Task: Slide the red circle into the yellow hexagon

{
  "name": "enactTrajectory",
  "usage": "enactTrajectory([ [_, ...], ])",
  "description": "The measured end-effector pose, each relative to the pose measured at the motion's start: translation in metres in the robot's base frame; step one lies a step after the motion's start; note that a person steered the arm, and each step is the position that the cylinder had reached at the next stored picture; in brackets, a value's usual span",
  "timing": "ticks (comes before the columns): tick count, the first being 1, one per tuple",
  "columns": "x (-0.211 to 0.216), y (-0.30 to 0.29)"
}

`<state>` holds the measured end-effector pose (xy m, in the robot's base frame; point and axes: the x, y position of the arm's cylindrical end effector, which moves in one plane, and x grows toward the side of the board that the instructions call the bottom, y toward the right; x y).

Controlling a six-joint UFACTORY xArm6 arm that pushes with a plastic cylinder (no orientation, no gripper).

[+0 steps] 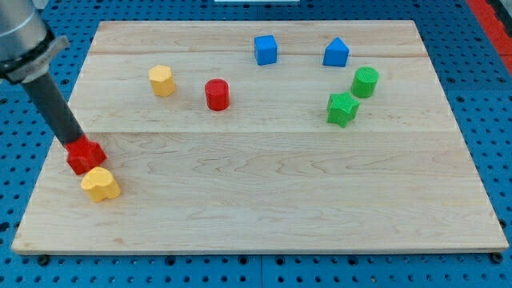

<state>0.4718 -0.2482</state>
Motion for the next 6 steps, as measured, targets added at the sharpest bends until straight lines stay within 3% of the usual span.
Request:
enactTrajectory([
  [2, -0.002, 0.051],
  [3, -0.008, 0.123],
  [4, -0.029, 0.183],
  [6, -0.112, 0.222],
])
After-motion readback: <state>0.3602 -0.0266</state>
